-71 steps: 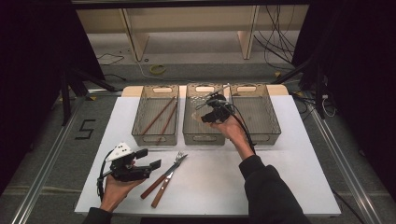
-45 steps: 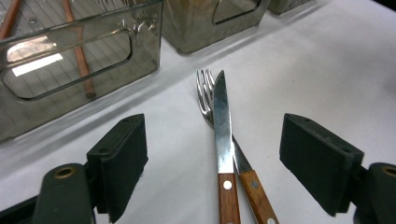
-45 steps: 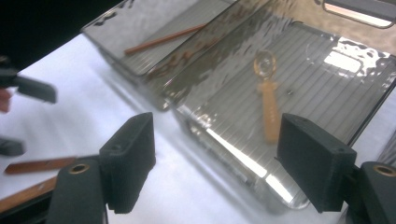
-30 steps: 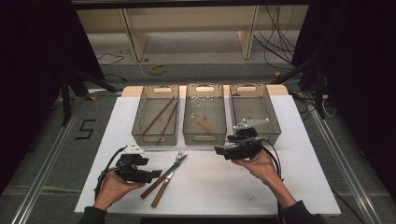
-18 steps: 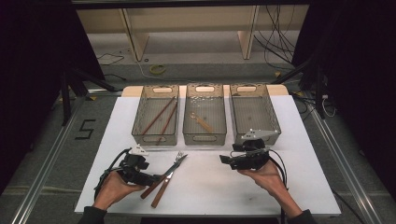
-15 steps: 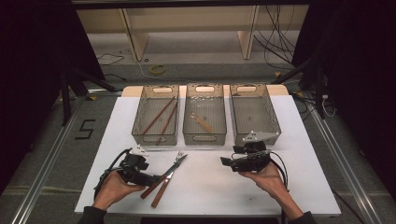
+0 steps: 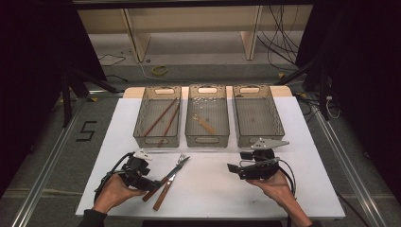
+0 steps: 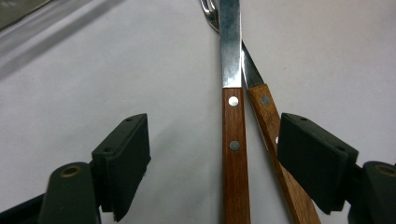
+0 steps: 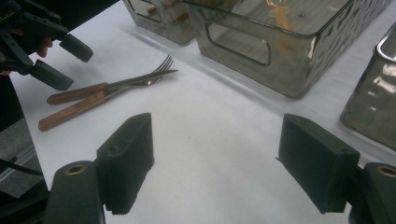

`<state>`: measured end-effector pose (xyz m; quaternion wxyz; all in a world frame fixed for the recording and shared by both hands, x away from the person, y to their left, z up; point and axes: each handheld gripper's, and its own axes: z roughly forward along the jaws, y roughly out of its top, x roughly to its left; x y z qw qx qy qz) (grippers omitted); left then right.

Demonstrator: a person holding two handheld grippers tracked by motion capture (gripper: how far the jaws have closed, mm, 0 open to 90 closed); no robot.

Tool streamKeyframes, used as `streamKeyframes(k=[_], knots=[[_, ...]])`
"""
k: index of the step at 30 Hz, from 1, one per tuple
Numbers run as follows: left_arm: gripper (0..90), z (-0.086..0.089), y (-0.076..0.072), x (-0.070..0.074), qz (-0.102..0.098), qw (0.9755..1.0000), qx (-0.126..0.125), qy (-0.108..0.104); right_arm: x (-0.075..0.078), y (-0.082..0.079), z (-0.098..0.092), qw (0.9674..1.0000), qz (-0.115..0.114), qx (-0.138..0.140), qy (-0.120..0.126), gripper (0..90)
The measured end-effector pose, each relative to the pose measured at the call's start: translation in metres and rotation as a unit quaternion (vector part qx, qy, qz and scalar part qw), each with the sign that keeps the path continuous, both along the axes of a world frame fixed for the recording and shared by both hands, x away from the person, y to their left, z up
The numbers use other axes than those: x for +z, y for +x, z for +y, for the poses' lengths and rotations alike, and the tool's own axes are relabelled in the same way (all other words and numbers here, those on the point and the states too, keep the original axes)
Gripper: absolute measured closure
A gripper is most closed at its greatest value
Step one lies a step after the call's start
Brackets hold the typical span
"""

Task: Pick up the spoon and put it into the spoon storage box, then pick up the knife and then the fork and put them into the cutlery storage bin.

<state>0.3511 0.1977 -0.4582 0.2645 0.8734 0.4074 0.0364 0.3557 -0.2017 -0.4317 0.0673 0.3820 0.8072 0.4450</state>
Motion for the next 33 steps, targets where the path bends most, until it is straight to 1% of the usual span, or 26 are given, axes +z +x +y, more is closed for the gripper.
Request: streamKeyframes(k=[2,3,6,8,10,14,21,25,29,31,33], knots=[[25.1,0.0,0.0,-0.001,0.003,1.0,-0.002,0.003,-0.001,-0.001,-0.001,1.0,-0.002,0.001,-0.001,27.0],[25.2,0.0,0.0,-0.001,0.005,1.0,-0.002,0.004,-0.002,-0.002,-0.002,1.0,0.001,0.0,0.0,27.0],[25.8,0.0,-0.001,-0.001,0.005,1.0,-0.003,0.007,-0.002,-0.003,-0.003,1.0,-0.002,-0.001,0.0,26.8],[26.1,0.001,-0.001,-0.001,0.009,0.9998,-0.009,0.012,-0.003,-0.005,-0.004,1.0,-0.003,-0.001,0.001,26.8],[26.4,0.001,-0.002,-0.002,0.011,0.9997,-0.011,0.017,-0.003,-0.006,-0.005,1.0,-0.002,-0.001,0.001,26.7],[27.3,0.0,-0.003,-0.006,0.021,0.9993,-0.014,0.027,-0.005,-0.008,-0.006,1.0,-0.001,-0.002,0.0,26.6],[29.2,-0.001,-0.005,-0.007,0.029,0.9985,-0.018,0.043,-0.007,-0.01,-0.008,1.0,0.004,-0.003,-0.001,26.3],[31.1,-0.001,-0.006,-0.009,0.037,0.9979,-0.022,0.047,-0.008,-0.012,-0.009,1.0,0.004,-0.002,-0.002,26.3],[34.3,-0.001,-0.006,-0.009,0.041,0.9974,-0.026,0.054,-0.008,-0.014,-0.009,1.0,0.004,0.001,-0.001,26.2],[35.6,-0.002,-0.007,-0.01,0.043,0.9968,-0.029,0.06,-0.008,-0.015,-0.009,1.0,0.004,0.002,-0.002,26.2],[37.1,-0.003,-0.007,-0.01,0.045,0.9967,-0.032,0.059,-0.007,-0.016,-0.009,1.0,0.004,0.002,0.0,26.2]])
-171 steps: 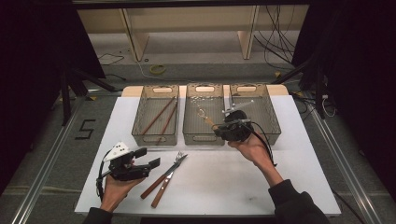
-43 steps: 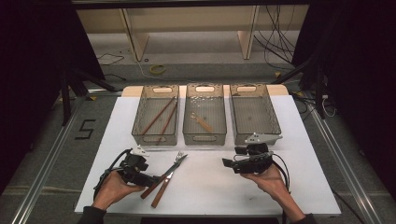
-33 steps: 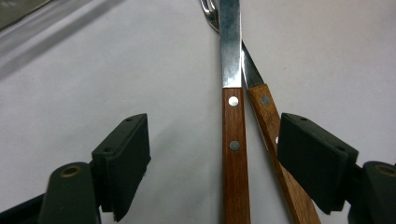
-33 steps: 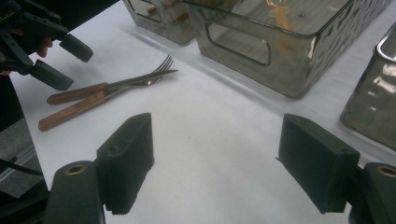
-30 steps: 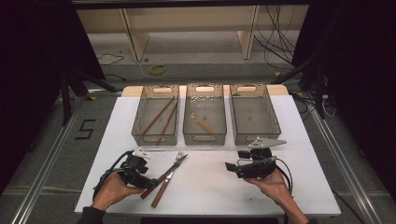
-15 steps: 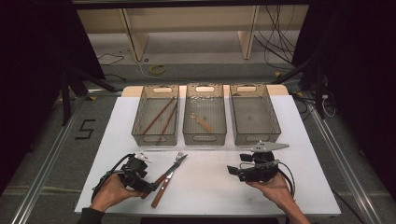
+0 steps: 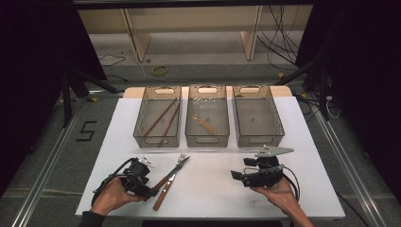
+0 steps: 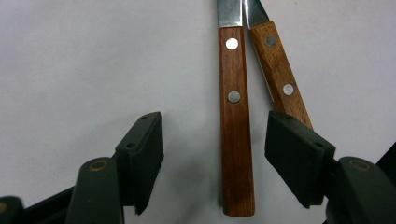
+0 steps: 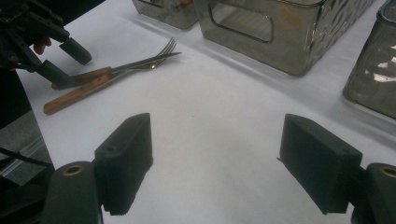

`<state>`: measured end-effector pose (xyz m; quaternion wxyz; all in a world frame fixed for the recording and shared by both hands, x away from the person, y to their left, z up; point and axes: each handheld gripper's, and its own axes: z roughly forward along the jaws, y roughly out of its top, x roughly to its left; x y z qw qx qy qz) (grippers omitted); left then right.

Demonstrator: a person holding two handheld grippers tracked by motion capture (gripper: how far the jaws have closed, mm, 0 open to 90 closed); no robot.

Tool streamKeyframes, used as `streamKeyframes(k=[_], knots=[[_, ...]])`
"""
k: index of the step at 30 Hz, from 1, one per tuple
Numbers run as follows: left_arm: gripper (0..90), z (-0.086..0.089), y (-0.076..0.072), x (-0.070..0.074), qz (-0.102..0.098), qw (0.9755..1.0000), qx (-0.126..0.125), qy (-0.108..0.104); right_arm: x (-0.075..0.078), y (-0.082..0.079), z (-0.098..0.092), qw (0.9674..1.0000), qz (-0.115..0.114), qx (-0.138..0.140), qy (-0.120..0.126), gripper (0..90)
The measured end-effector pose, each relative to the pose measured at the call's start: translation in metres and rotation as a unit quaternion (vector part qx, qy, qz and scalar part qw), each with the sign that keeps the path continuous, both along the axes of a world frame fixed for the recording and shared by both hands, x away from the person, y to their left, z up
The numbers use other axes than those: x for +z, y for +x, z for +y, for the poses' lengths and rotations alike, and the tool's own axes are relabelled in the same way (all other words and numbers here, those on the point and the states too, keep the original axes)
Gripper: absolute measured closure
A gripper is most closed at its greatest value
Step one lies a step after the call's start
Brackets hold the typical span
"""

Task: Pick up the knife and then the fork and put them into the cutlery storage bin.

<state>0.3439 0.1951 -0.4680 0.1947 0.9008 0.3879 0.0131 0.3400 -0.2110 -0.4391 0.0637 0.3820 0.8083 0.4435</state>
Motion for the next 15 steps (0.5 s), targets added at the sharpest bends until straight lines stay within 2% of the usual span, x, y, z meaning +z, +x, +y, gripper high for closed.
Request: streamKeyframes(k=[8,15], knots=[[46.6,-0.0001,-0.0031,-0.0002,0.001,0.9998,-0.014,0.01,-0.0009,-0.0029,0.0001,1.0,0.001,0.002,-0.004,26.2],[51.7,0.0,-0.0051,0.0003,0.002,0.9997,-0.017,0.018,-0.0008,-0.0037,0.0001,1.0,0.001,0.004,-0.005,26.2]])
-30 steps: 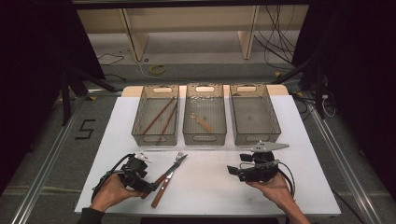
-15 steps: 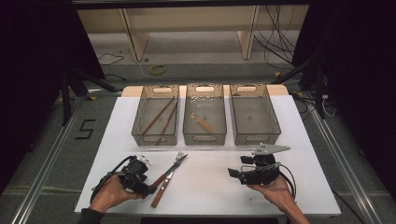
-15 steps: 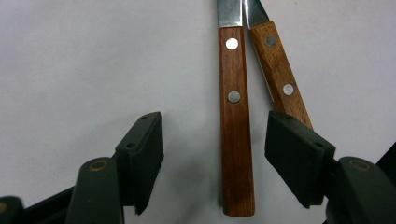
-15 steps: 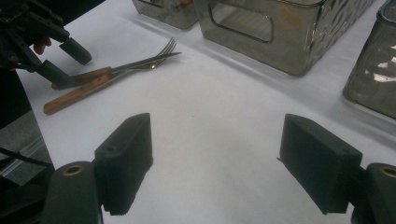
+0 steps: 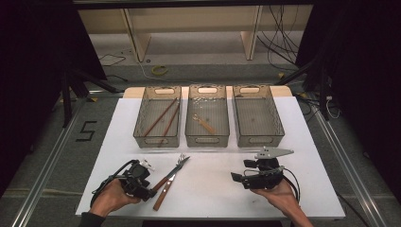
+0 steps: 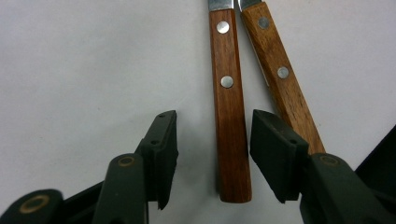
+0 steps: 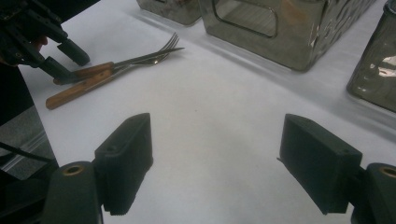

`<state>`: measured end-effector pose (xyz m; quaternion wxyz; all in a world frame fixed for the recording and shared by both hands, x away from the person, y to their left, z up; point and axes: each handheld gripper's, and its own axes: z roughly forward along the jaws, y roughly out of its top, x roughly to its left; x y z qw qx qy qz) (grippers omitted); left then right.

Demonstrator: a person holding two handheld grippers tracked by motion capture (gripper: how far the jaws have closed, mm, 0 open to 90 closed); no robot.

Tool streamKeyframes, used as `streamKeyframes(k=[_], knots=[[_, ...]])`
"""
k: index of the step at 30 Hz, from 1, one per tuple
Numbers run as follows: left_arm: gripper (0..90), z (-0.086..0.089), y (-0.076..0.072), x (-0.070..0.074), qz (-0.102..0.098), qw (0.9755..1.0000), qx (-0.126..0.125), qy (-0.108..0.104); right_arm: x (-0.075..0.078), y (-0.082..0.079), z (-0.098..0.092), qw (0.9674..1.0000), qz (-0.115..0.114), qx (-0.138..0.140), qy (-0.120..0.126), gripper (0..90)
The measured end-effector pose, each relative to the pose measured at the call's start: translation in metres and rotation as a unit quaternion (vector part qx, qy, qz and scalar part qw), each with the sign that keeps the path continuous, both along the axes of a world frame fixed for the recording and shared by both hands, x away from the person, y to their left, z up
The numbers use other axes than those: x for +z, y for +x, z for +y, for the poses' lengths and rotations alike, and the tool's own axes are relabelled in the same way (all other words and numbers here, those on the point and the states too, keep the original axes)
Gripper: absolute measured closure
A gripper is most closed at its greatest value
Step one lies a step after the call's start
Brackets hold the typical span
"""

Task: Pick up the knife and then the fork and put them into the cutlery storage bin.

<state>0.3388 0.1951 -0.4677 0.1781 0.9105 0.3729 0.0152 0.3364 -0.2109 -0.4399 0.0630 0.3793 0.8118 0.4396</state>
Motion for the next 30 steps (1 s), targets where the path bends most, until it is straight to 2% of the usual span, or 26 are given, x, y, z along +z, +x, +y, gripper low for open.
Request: streamKeyframes(k=[10,15,18,21,24,27,30], knots=[[56.8,-0.008,-0.005,0.001,-0.006,0.9992,-0.025,0.032,-0.001,0.0,0.001,1.0,0.0,0.0,-0.001,26.5],[63.0,-0.01,-0.006,0.001,-0.014,0.9984,-0.031,0.046,-0.001,0.0,0.001,1.0,0.0,-0.001,-0.001,26.7],[64.5,-0.011,-0.007,0.001,-0.017,0.9982,-0.033,0.048,-0.001,0.0,0.001,1.0,0.0,-0.002,-0.001,26.9],[69.5,-0.011,-0.007,0.001,-0.016,0.9979,-0.043,0.046,0.0,0.0,0.0,1.0,0.0,-0.002,-0.001,26.9],[73.8,-0.01,-0.007,0.001,-0.018,0.9981,-0.042,0.043,0.0,0.0,0.0,1.0,0.0,-0.002,-0.001,26.9],[74.5,-0.01,-0.007,0.001,-0.021,0.9979,-0.043,0.043,-0.001,0.0,0.001,1.0,0.001,-0.002,-0.001,27.0],[74.9,-0.008,-0.007,0.001,-0.025,0.9984,-0.041,0.03,-0.001,0.0,0.001,1.0,0.001,-0.003,-0.001,27.0]])
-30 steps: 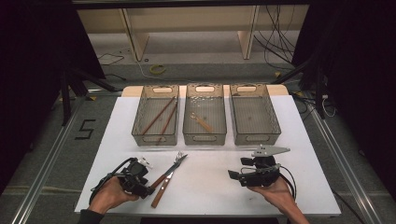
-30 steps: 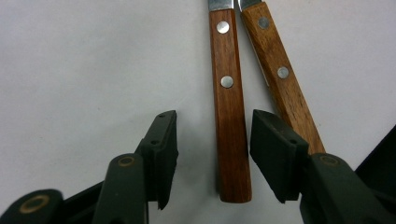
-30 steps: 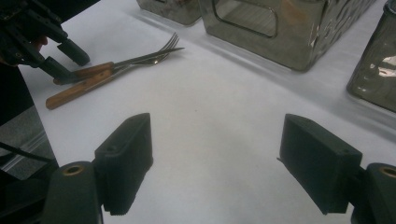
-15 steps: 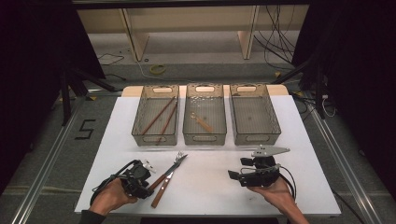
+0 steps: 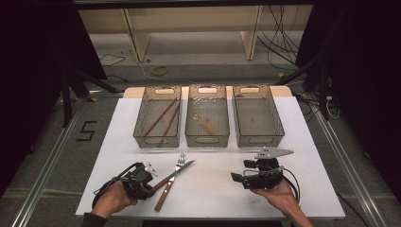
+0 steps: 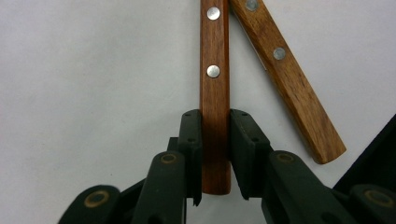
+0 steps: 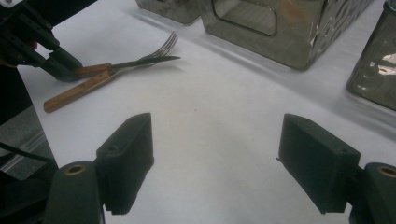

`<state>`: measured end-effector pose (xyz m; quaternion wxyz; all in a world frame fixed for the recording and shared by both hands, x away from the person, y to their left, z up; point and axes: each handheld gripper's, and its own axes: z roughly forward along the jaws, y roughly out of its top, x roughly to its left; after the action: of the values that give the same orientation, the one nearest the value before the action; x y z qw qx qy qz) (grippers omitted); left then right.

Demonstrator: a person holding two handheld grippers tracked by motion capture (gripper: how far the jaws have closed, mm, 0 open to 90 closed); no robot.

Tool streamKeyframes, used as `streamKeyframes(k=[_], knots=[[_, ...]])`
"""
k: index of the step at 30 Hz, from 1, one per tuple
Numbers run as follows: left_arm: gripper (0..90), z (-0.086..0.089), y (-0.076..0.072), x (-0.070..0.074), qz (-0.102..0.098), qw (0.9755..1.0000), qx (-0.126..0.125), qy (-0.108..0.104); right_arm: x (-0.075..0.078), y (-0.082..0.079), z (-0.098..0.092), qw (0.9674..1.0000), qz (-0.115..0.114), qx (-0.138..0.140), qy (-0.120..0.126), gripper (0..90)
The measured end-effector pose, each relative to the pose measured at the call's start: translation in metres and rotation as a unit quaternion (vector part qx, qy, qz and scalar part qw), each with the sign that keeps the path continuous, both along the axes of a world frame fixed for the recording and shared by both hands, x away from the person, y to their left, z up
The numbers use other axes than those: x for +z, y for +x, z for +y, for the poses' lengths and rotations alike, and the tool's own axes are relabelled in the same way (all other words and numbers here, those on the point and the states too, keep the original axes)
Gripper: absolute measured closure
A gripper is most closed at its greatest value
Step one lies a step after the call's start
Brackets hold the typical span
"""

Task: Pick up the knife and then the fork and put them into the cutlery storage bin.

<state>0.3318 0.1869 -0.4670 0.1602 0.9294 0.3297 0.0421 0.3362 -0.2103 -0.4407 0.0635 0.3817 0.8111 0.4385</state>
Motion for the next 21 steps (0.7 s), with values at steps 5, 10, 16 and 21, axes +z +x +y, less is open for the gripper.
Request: streamKeyframes(k=[5,10,16,21], knots=[[75.1,0.001,0.002,0.0,-0.01,0.9999,0.001,-0.008,0.0,0.0,0.0,1.0,0.0,0.0,0.001,27.1],[75.1,0.002,0.002,0.004,-0.015,0.9993,0.002,-0.035,0.0,0.0,0.0,1.0,-0.002,0.002,0.003,27.1],[75.2,-0.004,0.001,0.012,-0.024,0.9984,-0.016,-0.049,0.005,-0.001,0.001,0.9999,-0.01,0.007,0.011,27.1],[75.2,-0.02,0.002,0.019,-0.026,0.9972,-0.048,-0.051,0.018,-0.003,0.007,0.999,-0.031,0.025,0.02,27.5]])
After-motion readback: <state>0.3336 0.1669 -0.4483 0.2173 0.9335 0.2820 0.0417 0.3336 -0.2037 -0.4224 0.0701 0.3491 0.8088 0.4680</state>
